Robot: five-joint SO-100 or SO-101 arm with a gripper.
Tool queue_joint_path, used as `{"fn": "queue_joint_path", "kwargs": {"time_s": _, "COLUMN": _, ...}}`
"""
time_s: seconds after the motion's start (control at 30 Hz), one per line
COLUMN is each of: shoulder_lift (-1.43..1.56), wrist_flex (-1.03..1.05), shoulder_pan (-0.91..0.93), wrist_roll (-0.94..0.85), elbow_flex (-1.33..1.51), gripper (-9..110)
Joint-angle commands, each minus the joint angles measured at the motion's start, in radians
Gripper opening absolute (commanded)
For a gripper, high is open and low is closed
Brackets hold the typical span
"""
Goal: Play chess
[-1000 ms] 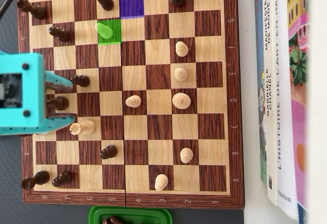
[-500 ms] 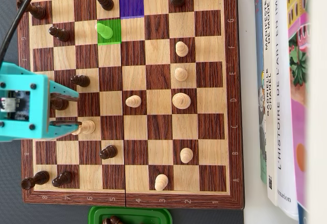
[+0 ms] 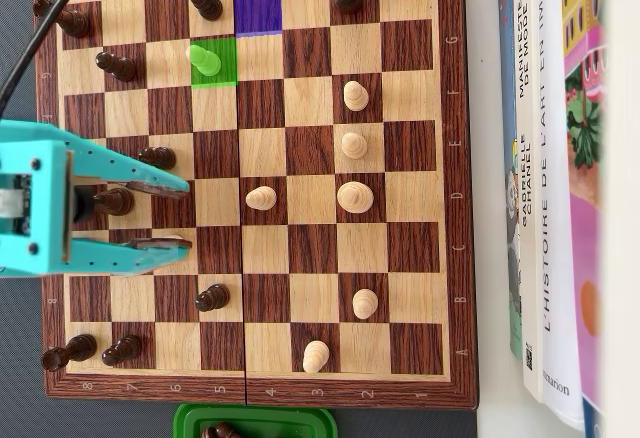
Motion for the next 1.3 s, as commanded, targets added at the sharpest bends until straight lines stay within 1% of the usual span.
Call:
{"fn": "queue_joint_path", "kwargs": {"time_s": 0.0, "shoulder_lift": 0.029, "wrist_flex": -0.077, "shoulder_pan": 0.005, "wrist_roll": -0.034, "elbow_flex": 0.005, "gripper": 16}}
{"fn": "queue_joint_path", "kwargs": {"time_s": 0.3, "shoulder_lift": 0.054, "wrist_flex": -0.218, "shoulder_pan": -0.003, "wrist_roll": -0.037, "elbow_flex": 0.025, "gripper": 16}}
{"fn": "queue_joint_path", "kwargs": {"time_s": 0.5, "shoulder_lift": 0.078, "wrist_flex": -0.387, "shoulder_pan": -0.009, "wrist_roll": -0.029, "elbow_flex": 0.084, "gripper": 16}}
{"fn": "queue_joint_path", "kwargs": {"time_s": 0.8, "shoulder_lift": 0.12, "wrist_flex": -0.569, "shoulder_pan": -0.029, "wrist_roll": -0.028, "elbow_flex": 0.147, "gripper": 16}}
{"fn": "queue_joint_path", "kwargs": {"time_s": 1.1, "shoulder_lift": 0.143, "wrist_flex": -0.698, "shoulder_pan": -0.031, "wrist_roll": -0.028, "elbow_flex": 0.173, "gripper": 16}}
{"fn": "queue_joint_path", "kwargs": {"time_s": 1.27, "shoulder_lift": 0.146, "wrist_flex": -0.844, "shoulder_pan": -0.031, "wrist_roll": -0.028, "elbow_flex": 0.219, "gripper": 16}}
